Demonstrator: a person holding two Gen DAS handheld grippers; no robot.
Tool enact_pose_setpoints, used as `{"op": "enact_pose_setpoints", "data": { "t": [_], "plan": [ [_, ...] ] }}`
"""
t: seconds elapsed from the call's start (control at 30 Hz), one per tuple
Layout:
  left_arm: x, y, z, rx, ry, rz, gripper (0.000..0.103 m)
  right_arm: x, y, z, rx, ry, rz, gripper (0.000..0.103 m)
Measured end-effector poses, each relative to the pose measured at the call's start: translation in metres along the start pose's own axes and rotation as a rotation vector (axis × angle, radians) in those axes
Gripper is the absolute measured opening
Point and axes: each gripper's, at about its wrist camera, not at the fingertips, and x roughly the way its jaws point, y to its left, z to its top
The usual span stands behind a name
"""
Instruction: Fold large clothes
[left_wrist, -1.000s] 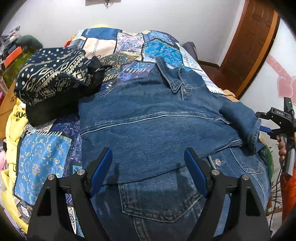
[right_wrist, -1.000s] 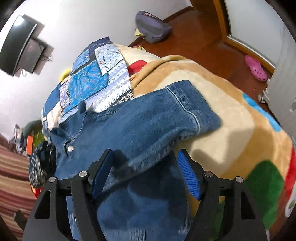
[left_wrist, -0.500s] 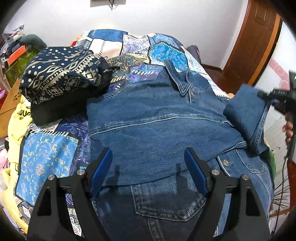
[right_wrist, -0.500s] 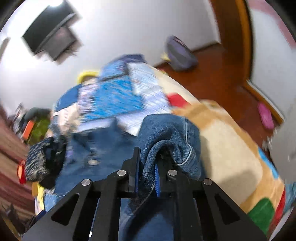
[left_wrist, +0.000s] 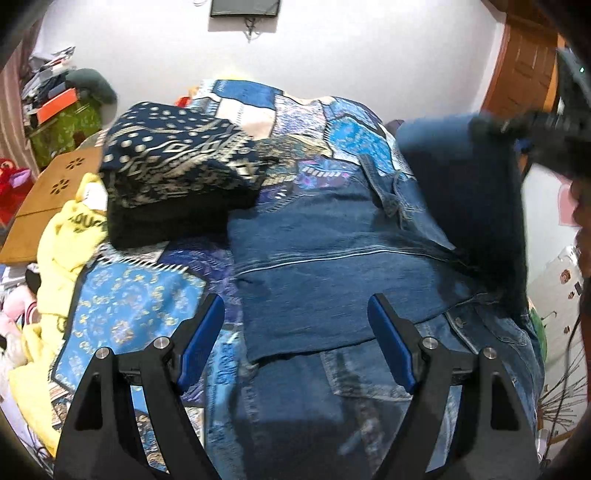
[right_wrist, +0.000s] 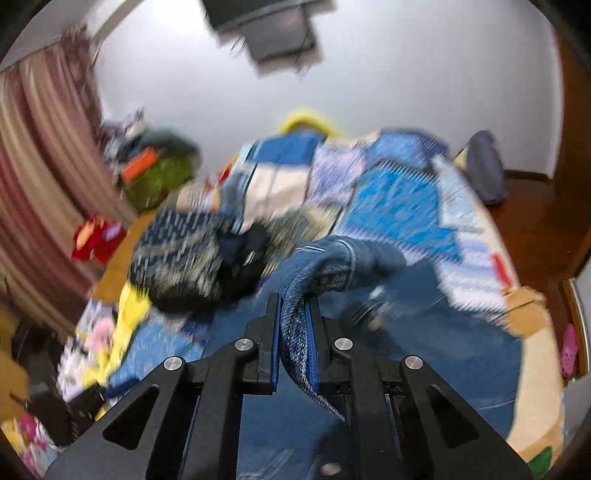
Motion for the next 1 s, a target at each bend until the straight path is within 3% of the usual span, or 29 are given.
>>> {"op": "enact_pose_setpoints", "data": {
  "t": [0.13,0.33,0.4,0.5,0.63,0.77,1.0],
  "plan": [
    [-0.007,0.02,-0.008,-0.033,0.005,0.021,0.079,0.056,0.023,-0.042,-0.063,0.185,0.026,0.011],
    [-0.009,0.038,-0.022,-0.067,0.031,0.044,0.079,0.082,0.044,-0.088,-0.153,0.355,0.025,0.015],
    [-0.008,0.039,-0.024,-0.077,0.042,0.038,0.079,0.081,0.041,-0.094,-0.142,0.412,0.047,0.029],
    [-0.008,0.033,-0.024,-0.075,0.05,0.027,0.079,0.072,0.038,-0.098,-0.111,0.464,0.091,0.038],
    [-0.005,0.013,-0.019,-0.042,0.053,0.004,0.079,0.044,0.031,-0.1,-0.145,0.428,0.096,0.038],
    [0.004,-0.012,-0.008,-0.009,0.068,-0.024,0.079,0.008,0.011,-0.091,-0.127,0.317,0.071,0.038],
    [0.039,-0.063,0.018,0.03,0.122,-0.127,0.079,-0.05,-0.045,-0.072,-0.084,0.109,-0.083,0.049]
  ]
}}
